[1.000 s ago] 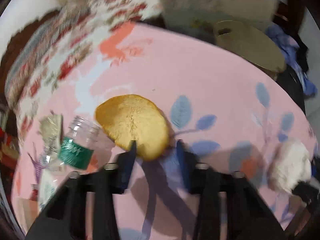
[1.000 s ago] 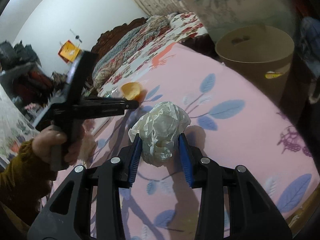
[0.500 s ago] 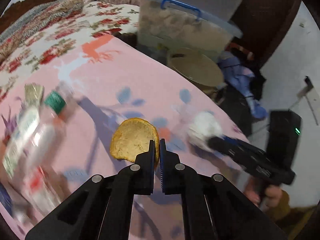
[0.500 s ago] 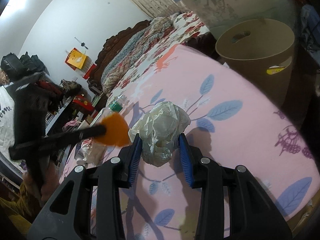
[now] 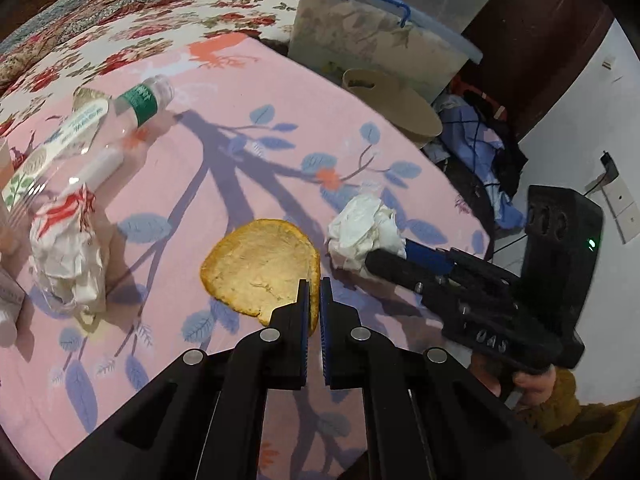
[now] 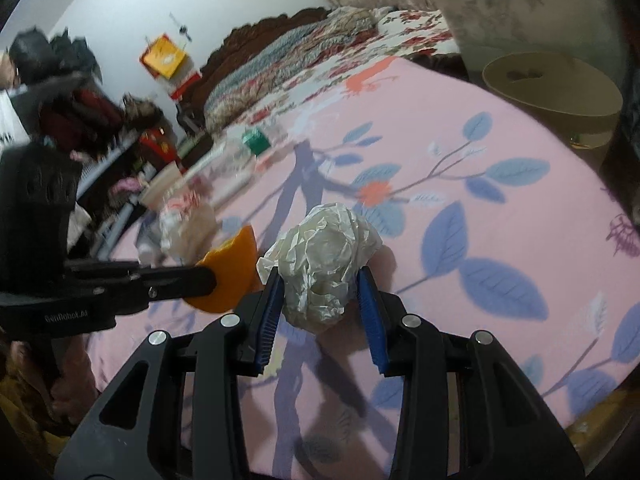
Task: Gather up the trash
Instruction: 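Carry cracker and paper over the bin and open both tools to drop them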
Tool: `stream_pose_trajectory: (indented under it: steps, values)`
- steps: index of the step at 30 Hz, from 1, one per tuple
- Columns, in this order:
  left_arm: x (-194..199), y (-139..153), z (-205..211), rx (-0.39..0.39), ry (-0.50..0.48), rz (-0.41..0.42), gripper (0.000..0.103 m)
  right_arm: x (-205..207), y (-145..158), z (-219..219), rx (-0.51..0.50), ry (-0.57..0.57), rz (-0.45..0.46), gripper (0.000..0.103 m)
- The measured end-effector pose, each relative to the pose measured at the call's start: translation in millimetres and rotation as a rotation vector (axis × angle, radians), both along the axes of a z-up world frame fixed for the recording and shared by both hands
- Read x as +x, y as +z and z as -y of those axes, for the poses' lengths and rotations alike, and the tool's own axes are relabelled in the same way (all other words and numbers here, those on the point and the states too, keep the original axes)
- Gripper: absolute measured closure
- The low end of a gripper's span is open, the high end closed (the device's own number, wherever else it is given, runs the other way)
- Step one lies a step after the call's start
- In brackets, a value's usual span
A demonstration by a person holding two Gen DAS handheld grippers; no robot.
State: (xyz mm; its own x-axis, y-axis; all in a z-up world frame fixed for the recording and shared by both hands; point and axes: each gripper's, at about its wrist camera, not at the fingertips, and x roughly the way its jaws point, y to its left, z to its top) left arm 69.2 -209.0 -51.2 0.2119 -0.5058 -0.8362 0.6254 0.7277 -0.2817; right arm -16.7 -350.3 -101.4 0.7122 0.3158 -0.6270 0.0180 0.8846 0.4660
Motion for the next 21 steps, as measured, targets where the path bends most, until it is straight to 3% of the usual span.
stream_pose_trajectory:
  steps: [2,3,4,8,10,17,18,19,21]
  values:
    - [0.6,-4.9,1.8,0.009,0.001,0.007,0.091,-0.8,-3.1,-5.3,-0.031,-0.007,0.000,0.056]
    - [0.6,-6.9,2.4,0.022,0.009,0.015,0.076,-0.9,-3.4,-7.2,-0.041,-0.011,-0.003,0.055]
    - [0.5,-8.1,2.8,0.034,0.019,0.026,0.068,-0.8,-3.3,-7.8,-0.045,-0.011,-0.005,0.053]
    - [-0.5,-11.0,2.3,0.050,0.016,0.045,0.064,-2.4,-1.7,-9.8,-0.066,-0.015,-0.007,0.046]
    - [-4.0,-11.0,3.6,0.075,0.014,0.082,0.056,-2.8,-1.3,-10.5,-0.073,-0.015,-0.007,0.046]
    - [-1.8,-15.1,8.5,0.092,-0.014,0.112,0.059,-1.4,-0.8,-8.0,-0.086,-0.029,-0.010,0.043]
    - [-0.3,-17.0,9.7,0.094,-0.027,0.105,0.070,-1.0,-0.2,-7.4,-0.088,-0.031,-0.008,0.042]
    - [0.2,-18.4,10.7,0.089,-0.041,0.091,0.089,-0.8,0.3,-7.0,-0.092,-0.033,-0.005,0.040]
    - [-0.1,-18.5,11.2,0.088,-0.047,0.090,0.093,1.1,0.7,-7.8,-0.102,-0.029,-0.002,0.039]
